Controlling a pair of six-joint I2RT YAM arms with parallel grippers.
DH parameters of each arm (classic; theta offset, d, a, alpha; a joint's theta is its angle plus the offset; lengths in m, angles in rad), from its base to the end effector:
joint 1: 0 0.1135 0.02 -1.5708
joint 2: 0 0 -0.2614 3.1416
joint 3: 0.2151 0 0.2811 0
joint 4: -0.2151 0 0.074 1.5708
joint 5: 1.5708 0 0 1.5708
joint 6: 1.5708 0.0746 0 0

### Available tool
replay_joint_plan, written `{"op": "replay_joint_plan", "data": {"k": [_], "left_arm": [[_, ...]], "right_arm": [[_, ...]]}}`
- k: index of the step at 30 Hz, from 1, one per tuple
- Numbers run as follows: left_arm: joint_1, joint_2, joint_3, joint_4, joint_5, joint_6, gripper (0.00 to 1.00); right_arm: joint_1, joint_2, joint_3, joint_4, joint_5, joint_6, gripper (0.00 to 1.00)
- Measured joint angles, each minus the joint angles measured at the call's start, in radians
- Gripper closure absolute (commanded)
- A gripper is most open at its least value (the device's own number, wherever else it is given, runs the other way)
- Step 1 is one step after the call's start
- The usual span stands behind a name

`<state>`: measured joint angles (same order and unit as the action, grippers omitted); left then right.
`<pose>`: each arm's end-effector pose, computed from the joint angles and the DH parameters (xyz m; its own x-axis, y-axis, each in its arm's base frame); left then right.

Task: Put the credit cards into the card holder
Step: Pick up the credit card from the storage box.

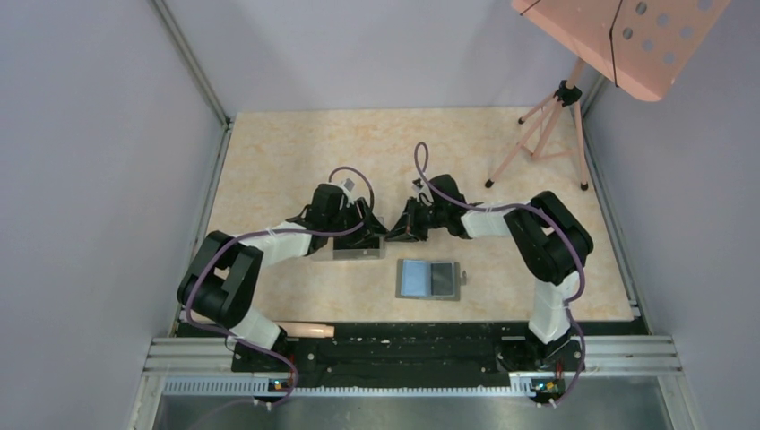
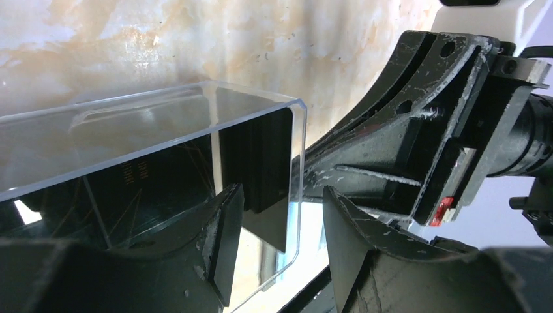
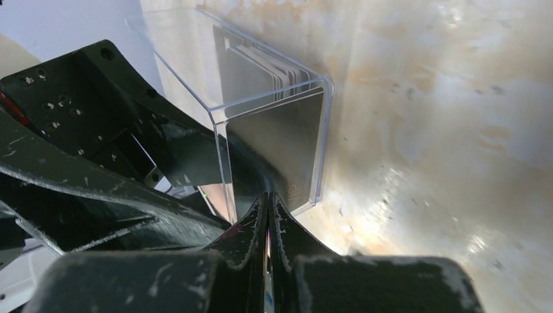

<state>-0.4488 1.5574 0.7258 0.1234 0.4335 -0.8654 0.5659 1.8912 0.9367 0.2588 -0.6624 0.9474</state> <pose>0.3049 -0.1816 0.1202 -0.8986 -0.3341 -0.2844 -0.0045 0.6552 -0.7554 0.3232 0.2596 0.0870 -0.9826 0.1343 -0.1281 -0.0402 0.5198 0.8533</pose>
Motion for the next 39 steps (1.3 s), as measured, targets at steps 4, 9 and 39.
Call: {"op": "replay_joint_plan", "data": {"k": [4, 9, 39], "left_arm": [[-0.001, 0.006, 0.0, -0.016, 0.001, 0.003, 0.47], [-0.001, 0.006, 0.014, -0.052, -0.008, 0.024, 0.47], [0.024, -0.083, -0.078, 0.029, -0.026, 0.04, 0.45]], "right_arm": [[0.03, 0.021, 0.04, -0.026, -0.006, -0.018, 1.0], [0.034, 0.021, 0.041, -0.053, -0.005, -0.038, 1.0], [0.034, 0.021, 0.041, -0.111, -0.006, -0.084, 1.0]]}}
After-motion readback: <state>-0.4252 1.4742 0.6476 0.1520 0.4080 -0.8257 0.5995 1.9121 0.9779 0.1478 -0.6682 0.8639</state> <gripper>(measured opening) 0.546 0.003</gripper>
